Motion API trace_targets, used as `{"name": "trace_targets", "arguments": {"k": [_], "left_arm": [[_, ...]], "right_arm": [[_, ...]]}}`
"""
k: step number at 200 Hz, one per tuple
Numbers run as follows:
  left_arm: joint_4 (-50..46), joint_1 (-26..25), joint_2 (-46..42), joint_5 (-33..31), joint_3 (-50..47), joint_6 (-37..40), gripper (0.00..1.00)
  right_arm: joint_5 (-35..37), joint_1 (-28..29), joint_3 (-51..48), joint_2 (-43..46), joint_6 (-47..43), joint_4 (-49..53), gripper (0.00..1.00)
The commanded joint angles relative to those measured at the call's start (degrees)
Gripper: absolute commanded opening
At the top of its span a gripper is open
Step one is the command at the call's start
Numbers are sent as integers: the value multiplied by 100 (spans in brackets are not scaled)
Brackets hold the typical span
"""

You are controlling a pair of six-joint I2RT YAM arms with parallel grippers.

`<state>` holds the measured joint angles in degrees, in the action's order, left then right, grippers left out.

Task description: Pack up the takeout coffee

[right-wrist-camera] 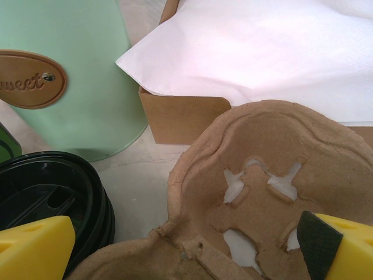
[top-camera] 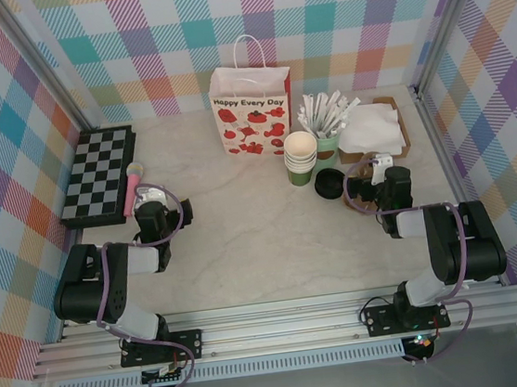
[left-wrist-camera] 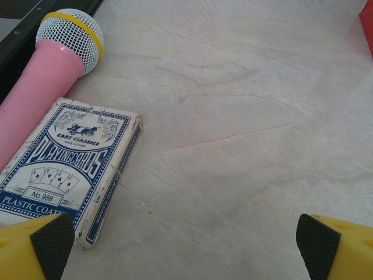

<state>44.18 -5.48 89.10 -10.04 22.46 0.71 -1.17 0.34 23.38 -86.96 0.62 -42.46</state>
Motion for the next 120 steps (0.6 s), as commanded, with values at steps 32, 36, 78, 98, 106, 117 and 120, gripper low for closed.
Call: {"name": "trace_targets", "arguments": {"k": [32, 36, 78, 98, 106, 117, 120], "left_arm": [[232, 73, 46, 54, 137, 16, 100], [233, 73, 46, 48, 137, 17, 100], [-676, 37, -256, 216, 495, 148, 100], [-1909, -64, -832, -7, 1064, 171, 100], [-2002, -137, -1112, -189, 1134, 145, 100], [-2171, -250, -1522, -424, 1223, -21, 100], [-2301, -283, -1619, -518, 1277, -85, 100]], "right_arm": [[-107, -34, 121, -49, -7, -215, 100], [-116, -34, 138, -45, -8, -192, 100], [143, -34, 402, 265, 105, 516, 100], [422, -37, 736, 911, 222, 1581, 100], [380, -34, 754, 1200, 283, 1670, 100], [289, -34, 839, 1626, 412, 1911, 100], [282, -38, 895, 1723, 470, 2014, 100]]}}
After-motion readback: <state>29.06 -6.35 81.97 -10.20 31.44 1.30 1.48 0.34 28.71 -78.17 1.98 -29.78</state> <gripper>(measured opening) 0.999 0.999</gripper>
